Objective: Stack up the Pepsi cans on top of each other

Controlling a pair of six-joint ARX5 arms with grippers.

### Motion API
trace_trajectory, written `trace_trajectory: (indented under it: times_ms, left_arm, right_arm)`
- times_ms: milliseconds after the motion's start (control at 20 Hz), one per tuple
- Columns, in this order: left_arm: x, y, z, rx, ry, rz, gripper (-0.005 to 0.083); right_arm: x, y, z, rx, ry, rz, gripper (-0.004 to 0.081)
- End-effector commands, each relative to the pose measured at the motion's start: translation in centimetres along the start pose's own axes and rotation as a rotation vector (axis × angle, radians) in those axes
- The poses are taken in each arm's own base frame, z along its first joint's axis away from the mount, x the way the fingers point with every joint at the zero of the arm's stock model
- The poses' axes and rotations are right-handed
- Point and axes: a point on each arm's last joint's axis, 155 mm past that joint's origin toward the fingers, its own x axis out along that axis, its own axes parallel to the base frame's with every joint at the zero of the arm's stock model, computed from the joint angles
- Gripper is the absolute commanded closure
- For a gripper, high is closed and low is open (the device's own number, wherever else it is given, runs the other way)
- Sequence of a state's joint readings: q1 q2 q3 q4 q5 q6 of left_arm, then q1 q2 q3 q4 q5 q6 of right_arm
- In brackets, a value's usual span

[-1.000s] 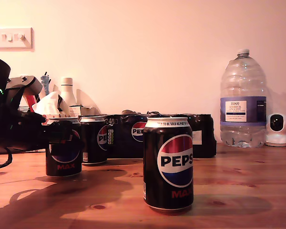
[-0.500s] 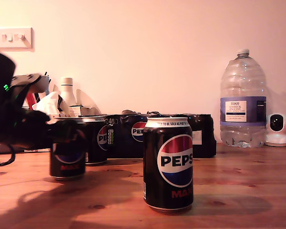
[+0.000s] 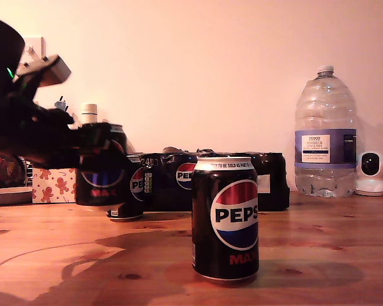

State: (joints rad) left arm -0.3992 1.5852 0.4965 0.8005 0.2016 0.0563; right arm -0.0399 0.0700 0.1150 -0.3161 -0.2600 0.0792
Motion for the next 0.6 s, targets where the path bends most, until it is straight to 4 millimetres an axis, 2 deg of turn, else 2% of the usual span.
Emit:
trace_trajectory:
  times_ms: [0,300,550]
  left_arm:
    - [-0.6,-0.3,2.4,0.019,-0.065,-0.005,0.0344]
    - [-1.5,-1.7,3.8,0.029,-0.080,-0.035,0.0344]
    - [-2.4,-4.0,5.4,0.037,-0.107,-0.096,0.0344]
  right_arm:
    - [0.2,-0.2,-0.9,0.011,0.022,-0.005,0.0782]
    - [0.2,-0.3,-1.3,0.014,0.035,-0.006,0.0782]
    - [0.1,-0.3,-2.9,0.031,0.098,-0.011,0.0782]
